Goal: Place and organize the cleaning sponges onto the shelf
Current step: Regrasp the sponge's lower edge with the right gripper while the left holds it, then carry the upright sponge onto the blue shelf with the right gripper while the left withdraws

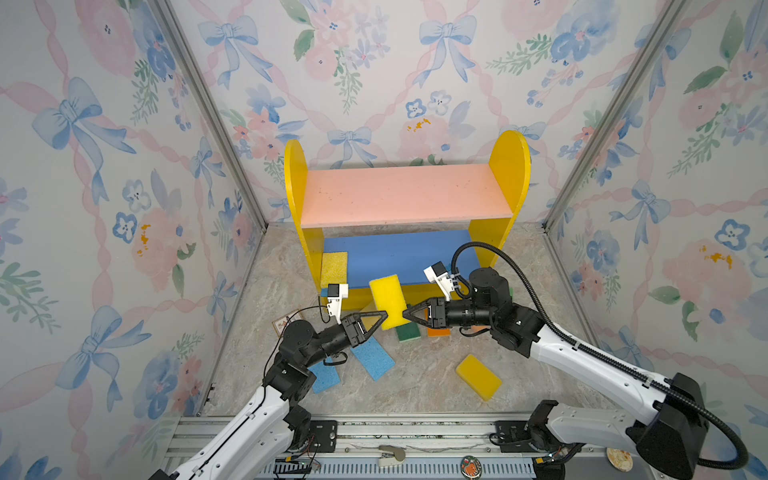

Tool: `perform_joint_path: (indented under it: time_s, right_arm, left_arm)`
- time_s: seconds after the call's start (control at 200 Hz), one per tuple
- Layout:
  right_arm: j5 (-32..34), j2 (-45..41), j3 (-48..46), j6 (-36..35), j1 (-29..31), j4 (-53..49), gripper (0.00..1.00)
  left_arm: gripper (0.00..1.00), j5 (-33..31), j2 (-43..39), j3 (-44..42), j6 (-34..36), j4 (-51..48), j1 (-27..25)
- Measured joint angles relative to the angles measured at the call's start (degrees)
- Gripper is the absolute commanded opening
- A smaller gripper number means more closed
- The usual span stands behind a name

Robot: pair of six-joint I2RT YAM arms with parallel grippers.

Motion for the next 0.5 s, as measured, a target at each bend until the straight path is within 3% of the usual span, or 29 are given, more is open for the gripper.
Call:
perform_joint_path:
  time_s: [0.12, 0.32, 0.405, 0.5]
  right_arm:
    - [0.5, 0.9, 0.0, -0.3, 0.2, 0.0, 0.14]
    - [3.0, 1.0, 0.1, -0.3, 0.5, -0.1, 0.13]
    - [5.1, 1.6, 1.0, -0.3, 0.4, -0.8, 0.13]
    - [8.4, 3.6, 3.6, -0.3, 0.2, -2.6, 0.13]
  left_arm:
    - [0.15, 0.2, 0.0, 0.0, 0.0, -0.1, 0.5]
    - [0.72, -0.5, -1.5, 0.3, 2.4, -4.5, 1.8]
    - [0.85, -4.6, -2.8, 3.6, 6.5, -14.9, 1.9]
    - [0.92, -13.8, -6.3, 9.0, 12.5, -28.2, 1.9]
